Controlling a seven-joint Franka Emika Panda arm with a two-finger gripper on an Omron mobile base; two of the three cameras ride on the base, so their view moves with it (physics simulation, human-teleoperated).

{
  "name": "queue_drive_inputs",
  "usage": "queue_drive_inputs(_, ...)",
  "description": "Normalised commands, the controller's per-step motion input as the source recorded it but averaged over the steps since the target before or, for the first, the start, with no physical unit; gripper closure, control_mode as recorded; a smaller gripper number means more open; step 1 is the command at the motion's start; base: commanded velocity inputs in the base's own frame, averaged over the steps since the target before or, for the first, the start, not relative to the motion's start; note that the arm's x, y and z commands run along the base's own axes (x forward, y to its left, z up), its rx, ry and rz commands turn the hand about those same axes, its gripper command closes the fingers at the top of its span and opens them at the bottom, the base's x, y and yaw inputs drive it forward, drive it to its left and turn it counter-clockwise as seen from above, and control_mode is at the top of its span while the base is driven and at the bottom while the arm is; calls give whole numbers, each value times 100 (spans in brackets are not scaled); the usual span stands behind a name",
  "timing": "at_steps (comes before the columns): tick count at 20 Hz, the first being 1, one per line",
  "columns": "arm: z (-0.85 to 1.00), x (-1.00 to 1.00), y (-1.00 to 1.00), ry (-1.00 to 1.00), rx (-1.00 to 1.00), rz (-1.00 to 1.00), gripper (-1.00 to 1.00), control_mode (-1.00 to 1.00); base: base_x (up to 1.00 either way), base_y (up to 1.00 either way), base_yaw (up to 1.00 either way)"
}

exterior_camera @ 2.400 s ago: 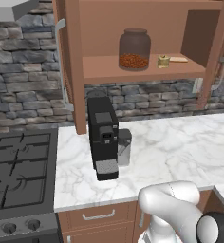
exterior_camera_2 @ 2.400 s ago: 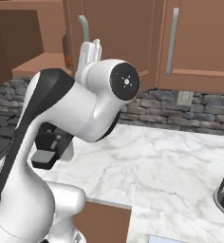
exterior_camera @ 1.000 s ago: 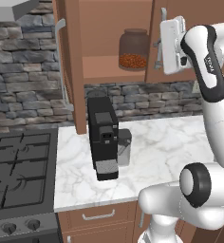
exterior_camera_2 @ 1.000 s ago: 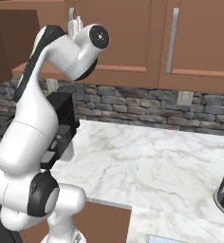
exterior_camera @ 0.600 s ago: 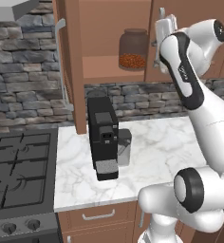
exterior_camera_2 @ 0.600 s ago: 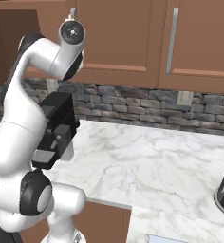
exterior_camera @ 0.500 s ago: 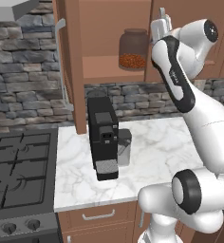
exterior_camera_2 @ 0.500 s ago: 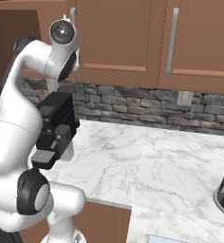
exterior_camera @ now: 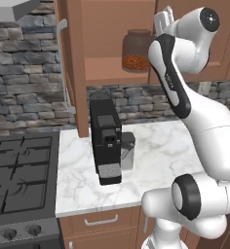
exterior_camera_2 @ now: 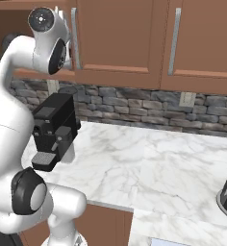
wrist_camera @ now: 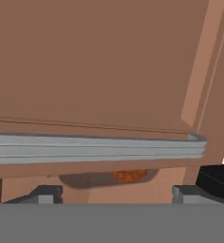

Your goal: Pick the candle and jar from the dining table and place them in the open cabinet. Close the cabinet after placing the objects.

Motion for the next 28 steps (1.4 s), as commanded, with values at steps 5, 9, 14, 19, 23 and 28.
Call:
queue_drive_inputs(5,5,-51,0,0,0,0,-100,-100,0,0,0)
queue_drive_inputs(9,0,-86,0,0,0,0,-100,-100,0,0,0)
queue_drive_inputs(14,0,-100,2,0,0,0,-100,-100,0,0,0)
queue_drive_inputs(19,3,-94,8,-6,-10,2,-100,-100,0,0,0)
queue_drive_inputs(23,4,-100,5,-13,-27,1,-100,-100,0,0,0)
queue_drive_inputs(28,0,-100,4,-5,-26,5,-100,-100,0,0,0)
